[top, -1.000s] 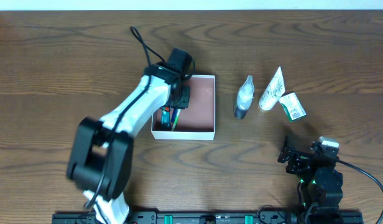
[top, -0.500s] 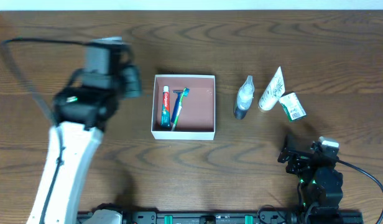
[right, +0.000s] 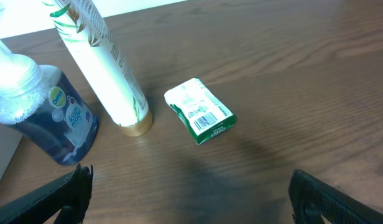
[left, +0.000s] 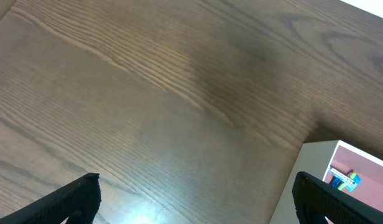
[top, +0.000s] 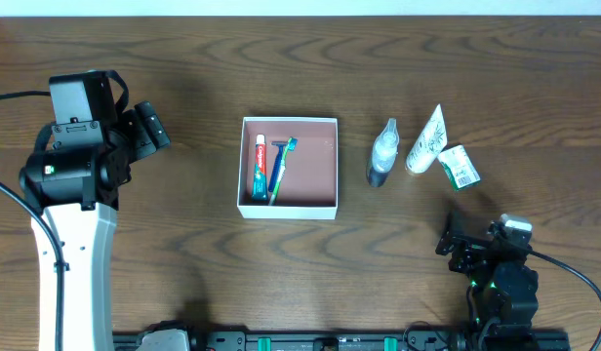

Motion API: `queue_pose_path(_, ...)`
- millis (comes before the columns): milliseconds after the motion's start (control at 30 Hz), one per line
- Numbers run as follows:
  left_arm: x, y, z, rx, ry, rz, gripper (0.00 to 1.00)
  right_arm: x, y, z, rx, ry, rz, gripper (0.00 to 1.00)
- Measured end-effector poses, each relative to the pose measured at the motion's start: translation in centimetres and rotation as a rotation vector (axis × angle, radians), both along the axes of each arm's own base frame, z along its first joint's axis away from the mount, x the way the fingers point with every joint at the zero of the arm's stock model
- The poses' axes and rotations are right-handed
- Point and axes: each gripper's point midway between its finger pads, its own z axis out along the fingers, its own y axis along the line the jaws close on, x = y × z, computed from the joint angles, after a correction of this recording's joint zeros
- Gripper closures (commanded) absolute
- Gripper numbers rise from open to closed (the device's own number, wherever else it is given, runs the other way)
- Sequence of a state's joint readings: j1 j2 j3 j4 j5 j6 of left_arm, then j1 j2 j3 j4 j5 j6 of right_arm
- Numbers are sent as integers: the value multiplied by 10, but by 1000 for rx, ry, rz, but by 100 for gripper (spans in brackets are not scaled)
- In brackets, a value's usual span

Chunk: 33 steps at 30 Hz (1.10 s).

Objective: Pack container

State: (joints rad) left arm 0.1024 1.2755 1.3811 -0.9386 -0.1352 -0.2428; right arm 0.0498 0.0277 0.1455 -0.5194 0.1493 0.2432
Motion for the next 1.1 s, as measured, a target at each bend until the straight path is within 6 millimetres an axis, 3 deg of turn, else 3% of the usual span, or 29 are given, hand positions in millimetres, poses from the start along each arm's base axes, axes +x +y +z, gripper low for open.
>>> queue_pose_path(267, 0, 0, 0, 0, 0, 0, 2, 8, 6, 19, 53, -89, 17, 1)
queue_pose_path(633, 0, 0, 0, 0, 0, 0, 2, 17, 32, 59, 440, -250, 65, 1)
queue_pose_path(867, 0, 0, 0, 0, 0, -1, 2, 17, 32, 81, 395, -244, 81, 1)
queue_pose_path(1100, 0, 0, 0, -1, 1, -1, 2, 26, 21, 140, 240, -105, 49, 1)
